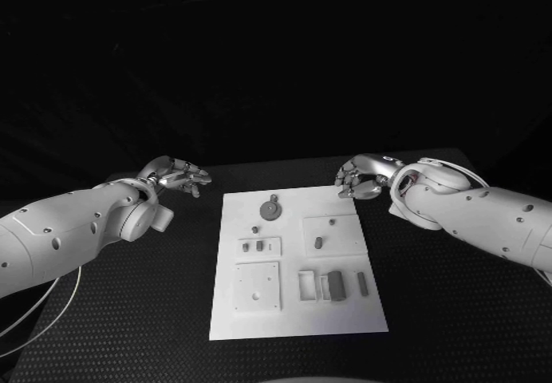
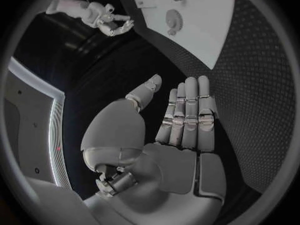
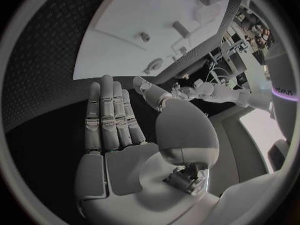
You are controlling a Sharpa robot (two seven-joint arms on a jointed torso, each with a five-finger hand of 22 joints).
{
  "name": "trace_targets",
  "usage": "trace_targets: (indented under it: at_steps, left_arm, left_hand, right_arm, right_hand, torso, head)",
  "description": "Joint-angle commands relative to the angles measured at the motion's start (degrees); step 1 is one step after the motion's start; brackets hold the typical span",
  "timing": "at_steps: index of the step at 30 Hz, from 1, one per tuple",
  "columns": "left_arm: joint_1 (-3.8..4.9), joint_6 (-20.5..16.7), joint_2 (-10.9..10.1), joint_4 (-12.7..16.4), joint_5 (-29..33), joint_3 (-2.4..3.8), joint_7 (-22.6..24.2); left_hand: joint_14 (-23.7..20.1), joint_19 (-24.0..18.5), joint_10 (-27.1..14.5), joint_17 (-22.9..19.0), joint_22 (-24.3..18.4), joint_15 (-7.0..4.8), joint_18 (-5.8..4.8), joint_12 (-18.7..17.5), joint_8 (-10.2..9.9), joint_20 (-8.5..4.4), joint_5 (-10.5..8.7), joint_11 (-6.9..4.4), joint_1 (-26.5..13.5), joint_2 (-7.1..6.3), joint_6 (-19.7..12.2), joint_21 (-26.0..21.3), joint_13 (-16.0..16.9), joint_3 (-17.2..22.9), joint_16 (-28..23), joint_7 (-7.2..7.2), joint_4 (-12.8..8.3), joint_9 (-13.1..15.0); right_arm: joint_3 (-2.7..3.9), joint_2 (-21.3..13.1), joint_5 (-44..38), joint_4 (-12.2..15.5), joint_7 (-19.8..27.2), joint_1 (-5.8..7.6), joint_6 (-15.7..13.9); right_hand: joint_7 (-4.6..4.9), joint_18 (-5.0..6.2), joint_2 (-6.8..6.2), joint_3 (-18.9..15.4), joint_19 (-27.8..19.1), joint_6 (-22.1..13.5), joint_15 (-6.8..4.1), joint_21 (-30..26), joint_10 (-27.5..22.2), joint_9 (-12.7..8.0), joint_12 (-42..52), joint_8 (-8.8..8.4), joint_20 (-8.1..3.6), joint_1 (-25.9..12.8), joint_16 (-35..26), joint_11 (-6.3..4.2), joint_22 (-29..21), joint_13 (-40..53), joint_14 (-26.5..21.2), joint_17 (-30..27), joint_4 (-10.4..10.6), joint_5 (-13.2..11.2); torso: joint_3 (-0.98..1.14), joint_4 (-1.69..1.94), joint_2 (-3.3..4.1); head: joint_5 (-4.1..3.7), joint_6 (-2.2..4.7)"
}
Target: Assemble the parts on the task board
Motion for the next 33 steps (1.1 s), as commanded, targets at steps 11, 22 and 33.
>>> trace_targets:
  at_steps: [11, 22, 33]
  left_arm:
    - [-0.01, 4.12, -0.91, 5.87, 10.26, 0.04, 7.38]
    - [-0.01, 3.48, -0.57, 8.09, 10.73, 0.03, 7.33]
    - [0.01, 2.18, -0.17, 8.45, 11.47, 0.03, 7.14]
  left_hand:
    - [0.32, -0.91, -0.19, -1.15, -2.74, 0.45, 0.06, -0.28, 0.84, 0.43, -0.33, -0.23, -0.50, 1.25, -0.45, -0.13, -0.60, -1.10, -2.76, -0.30, -0.15, -0.23]
    - [0.13, -1.47, -0.38, -1.33, -3.93, 0.79, 0.08, -0.61, 0.98, 0.74, -0.64, 0.06, -1.25, 1.13, -1.04, -0.10, -0.95, -2.71, -3.83, 0.04, -0.20, -0.39]
    - [-0.08, -1.82, -0.82, -1.27, -4.76, 1.00, 0.15, -0.94, 1.02, 0.96, -0.64, 0.48, -1.37, 1.04, -1.59, -0.09, -1.22, -3.68, -4.42, 0.90, -0.17, -0.52]
  right_arm:
    - [-1.15, -1.21, -16.35, 4.51, -5.22, -2.94, 1.32]
    - [-2.77, -0.71, -18.23, 5.65, -6.65, -3.32, 2.33]
    - [-3.81, 0.98, -18.22, 2.53, -6.47, -4.29, 2.23]
  right_hand:
    - [-0.33, 0.74, -3.00, -0.04, 3.00, 0.95, -0.89, 0.38, 2.35, -0.50, -3.17, 0.19, -1.02, 0.14, 1.10, -0.44, 0.46, -0.22, 2.37, 1.98, 1.35, -0.12]
    - [-0.33, 0.74, -4.12, -0.07, 3.32, 0.99, -0.87, 0.17, 2.36, -0.72, -4.36, 0.05, -1.14, 0.04, 1.22, -0.32, 0.67, -0.35, 2.49, 2.48, 1.88, -0.11]
    - [-0.46, 0.73, -4.09, 0.03, 2.92, -0.01, -0.27, -0.56, 0.98, -1.24, -6.61, -0.67, -0.94, 0.75, 0.91, 0.43, 0.94, -0.85, 1.90, 2.95, 1.66, -0.12]
  torso:
    - [-2.21, 0.41, -1.60]
    - [-3.37, 0.32, -2.00]
    - [-3.75, 0.11, -1.87]
  head:
    - [0.00, 0.58]
    - [0.33, 0.09]
    - [0.18, -0.98]
